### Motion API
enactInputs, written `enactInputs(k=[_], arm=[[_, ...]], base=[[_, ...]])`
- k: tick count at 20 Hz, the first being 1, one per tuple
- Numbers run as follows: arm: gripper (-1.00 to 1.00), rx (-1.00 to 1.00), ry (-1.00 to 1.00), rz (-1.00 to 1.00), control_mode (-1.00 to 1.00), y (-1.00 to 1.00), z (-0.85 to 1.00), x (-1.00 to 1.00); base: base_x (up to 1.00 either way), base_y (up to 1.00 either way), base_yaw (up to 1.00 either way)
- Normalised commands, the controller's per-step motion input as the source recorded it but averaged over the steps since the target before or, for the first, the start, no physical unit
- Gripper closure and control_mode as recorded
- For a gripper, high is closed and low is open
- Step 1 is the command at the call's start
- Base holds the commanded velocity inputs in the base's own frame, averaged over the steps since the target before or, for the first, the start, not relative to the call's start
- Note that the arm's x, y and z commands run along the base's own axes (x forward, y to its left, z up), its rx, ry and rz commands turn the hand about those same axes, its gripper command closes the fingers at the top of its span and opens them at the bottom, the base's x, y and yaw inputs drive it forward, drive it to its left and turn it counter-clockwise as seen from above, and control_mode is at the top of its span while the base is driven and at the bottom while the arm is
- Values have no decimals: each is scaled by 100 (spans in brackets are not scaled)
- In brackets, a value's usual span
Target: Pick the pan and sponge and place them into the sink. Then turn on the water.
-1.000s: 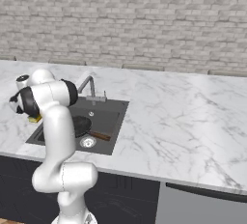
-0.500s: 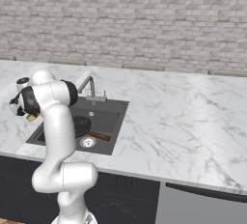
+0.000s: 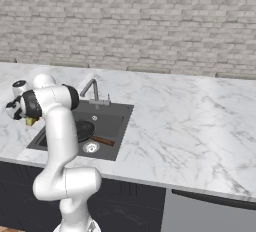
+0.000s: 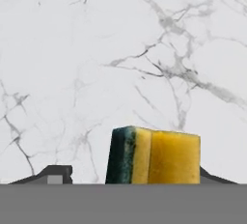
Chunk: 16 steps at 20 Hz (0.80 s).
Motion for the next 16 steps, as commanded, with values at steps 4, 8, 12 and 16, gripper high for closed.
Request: enactInputs(k=[4,8,12,16], arm=[[100,0,0,4,-100,3,-16,0],[100,0,-4,0,-100,-17,0,-8],[100,0,-13,0,-100,-56,4,-41],[100,0,-18,0,-100,-81,10,-63]], base=[[0,0,0],[0,0,0],[0,0,0],[0,0,0]])
